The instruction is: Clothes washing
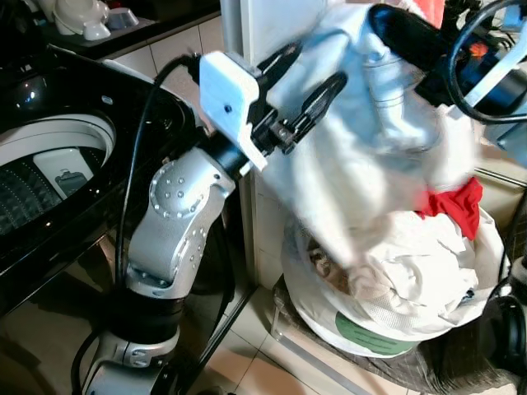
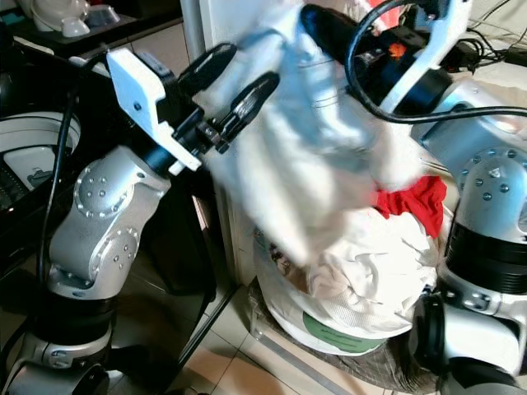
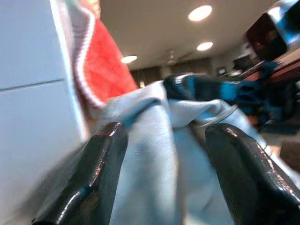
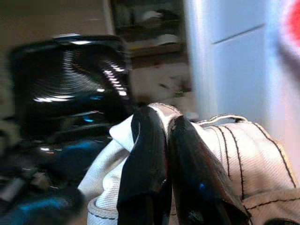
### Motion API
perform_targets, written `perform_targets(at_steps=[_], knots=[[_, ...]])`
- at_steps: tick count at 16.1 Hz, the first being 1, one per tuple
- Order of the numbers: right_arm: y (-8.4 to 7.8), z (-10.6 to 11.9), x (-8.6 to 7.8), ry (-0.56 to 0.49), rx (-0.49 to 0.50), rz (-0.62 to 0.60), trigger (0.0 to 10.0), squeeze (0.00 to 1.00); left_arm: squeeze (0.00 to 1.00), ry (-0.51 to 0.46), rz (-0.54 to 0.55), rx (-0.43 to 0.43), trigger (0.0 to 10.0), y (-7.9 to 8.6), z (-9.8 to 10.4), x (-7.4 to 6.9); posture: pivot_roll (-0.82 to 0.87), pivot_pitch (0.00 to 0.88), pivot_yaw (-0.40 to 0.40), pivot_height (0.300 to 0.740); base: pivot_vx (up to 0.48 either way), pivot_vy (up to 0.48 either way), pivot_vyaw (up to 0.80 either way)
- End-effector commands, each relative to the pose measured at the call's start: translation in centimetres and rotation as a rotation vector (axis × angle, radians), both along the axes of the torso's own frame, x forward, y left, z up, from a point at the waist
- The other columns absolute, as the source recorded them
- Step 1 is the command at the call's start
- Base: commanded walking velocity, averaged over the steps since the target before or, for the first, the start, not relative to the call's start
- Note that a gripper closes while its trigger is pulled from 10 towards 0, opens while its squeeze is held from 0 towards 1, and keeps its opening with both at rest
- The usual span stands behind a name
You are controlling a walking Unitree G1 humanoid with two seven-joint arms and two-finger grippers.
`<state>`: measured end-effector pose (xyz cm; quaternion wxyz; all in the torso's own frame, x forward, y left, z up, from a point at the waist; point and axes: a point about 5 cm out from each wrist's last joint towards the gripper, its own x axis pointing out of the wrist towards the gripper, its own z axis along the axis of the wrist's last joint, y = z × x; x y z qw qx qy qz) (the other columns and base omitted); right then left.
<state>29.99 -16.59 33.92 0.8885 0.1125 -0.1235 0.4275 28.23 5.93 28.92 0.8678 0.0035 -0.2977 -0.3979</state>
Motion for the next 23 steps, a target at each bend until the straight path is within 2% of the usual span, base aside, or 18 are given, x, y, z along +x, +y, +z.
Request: perform_targets(at_steps=[1,2,4,5,6,9,12,14,15,16,23], knots=[[0.7,1.5,-1.3,-0.074,0.02,0.069,0.0,0.0,0.0,-0.001,-0.06,0.008,10.0,-0.9,0.2,-0.1,-0.08,0.0,0.034,0.74,0.0,0.0,0.0],[1.7,1.1,-1.9,-0.063,0.014,0.142,0.0,0.0,0.0,-0.008,-0.067,0.039,10.0,-1.6,-0.3,-0.1,-0.08,0.0,0.036,0.74,0.0,0.0,0.0],[2.3,0.9,-2.4,-0.065,0.014,0.194,0.0,0.0,0.0,-0.025,-0.04,0.081,10.0,-1.9,-0.8,0.1,-0.08,0.0,0.036,0.74,0.0,0.0,0.0],[2.6,1.1,-3.1,-0.072,0.049,0.256,0.0,0.0,0.0,-0.035,0.027,0.144,10.0,-1.7,-1.5,0.7,-0.08,0.0,0.036,0.74,0.0,0.0,0.0],[2.6,1.3,-3.3,-0.075,0.069,0.281,0.0,0.0,0.0,-0.025,0.048,0.157,10.0,-1.5,-1.9,0.9,-0.08,0.0,0.036,0.74,0.0,0.0,0.0],[2.4,1.4,-3.5,-0.071,0.098,0.292,0.0,0.0,0.0,-0.015,0.053,0.163,10.0,-1.0,-2.1,1.0,-0.08,0.0,0.036,0.74,0.0,0.0,0.0],[2.0,1.2,-3.7,-0.056,0.082,0.276,0.0,0.0,0.0,0.004,0.108,0.198,10.0,-0.4,-2.8,1.5,-0.08,0.0,0.033,0.74,0.0,0.0,0.0],[1.9,1.2,-3.7,-0.053,0.081,0.265,0.0,0.0,0.0,0.025,0.103,0.187,10.0,-0.3,-3.0,1.5,-0.08,0.0,0.035,0.74,0.0,0.0,0.0],[1.8,1.2,-3.7,-0.052,0.079,0.256,0.0,0.0,0.0,0.017,0.095,0.186,1.1,-0.3,-3.0,1.4,-0.08,0.0,0.037,0.74,0.0,0.0,0.0],[1.7,1.2,-3.7,-0.051,0.081,0.244,0.0,0.0,0.0,0.02,0.089,0.179,0.0,-0.3,-2.9,1.3,-0.08,0.0,0.038,0.74,0.0,0.0,0.0],[1.2,1.4,-3.8,-0.055,0.079,0.193,0.0,0.0,0.0,0.031,0.163,0.151,0.0,1.0,-2.6,2.0,-0.08,0.0,0.041,0.74,0.0,0.0,0.0]])
